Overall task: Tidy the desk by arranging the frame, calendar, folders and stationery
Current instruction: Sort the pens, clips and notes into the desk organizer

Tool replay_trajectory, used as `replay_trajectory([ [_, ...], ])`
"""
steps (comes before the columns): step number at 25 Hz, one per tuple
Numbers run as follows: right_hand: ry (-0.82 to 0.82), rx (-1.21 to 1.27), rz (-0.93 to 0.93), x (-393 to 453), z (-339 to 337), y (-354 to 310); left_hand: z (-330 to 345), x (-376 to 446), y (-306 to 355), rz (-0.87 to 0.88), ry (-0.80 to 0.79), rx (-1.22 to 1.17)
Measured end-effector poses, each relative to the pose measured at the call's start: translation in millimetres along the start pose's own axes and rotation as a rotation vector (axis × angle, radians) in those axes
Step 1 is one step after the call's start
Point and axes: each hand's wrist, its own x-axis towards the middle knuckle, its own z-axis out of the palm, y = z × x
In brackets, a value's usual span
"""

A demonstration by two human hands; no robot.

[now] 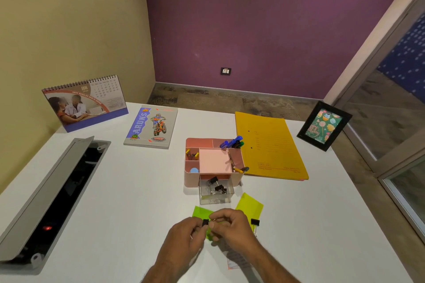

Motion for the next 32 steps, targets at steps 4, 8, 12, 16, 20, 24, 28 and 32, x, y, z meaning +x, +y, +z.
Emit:
replay_trajectory([
  [4, 0.05, 0.057, -0.054, 5.3, -8.9, -19.9, 1.4, 3.9, 11.1, -0.096, 0.078, -0.213],
  [8, 0.264, -0.34, -0.31, 24.9, -25.0, -42.2, -1.8, 7.2, 3.3, -0.039, -0.171, 0.078],
  [12, 0.344, -0.736, -0.397, 46.1, -31.7, -54.5, 1.3, -4.3, 16.6, 0.0, -0.496, 0.439],
  [16, 0.19, -1.057, -0.397, 54.4, -25.7, -61.4, 21.9, -17.0, 23.5, 0.039, -0.629, 0.673],
  [20, 0.12, -1.181, -0.356, 58.8, -20.5, -62.1, 35.7, -26.1, 15.1, 0.028, -0.638, 0.766],
  [24, 0.098, -1.125, -0.418, 55.3, -30.1, -51.9, 37.0, -32.2, 9.4, 0.094, -0.612, 0.754],
  [28, 0.282, -0.859, -0.532, 39.0, -35.0, -43.9, 38.3, -36.3, 11.6, 0.058, -0.48, 0.653],
  [32, 0.347, -0.724, -0.494, 19.0, -41.4, -22.5, 44.4, -42.6, 12.4, -0.103, -0.297, 0.588],
])
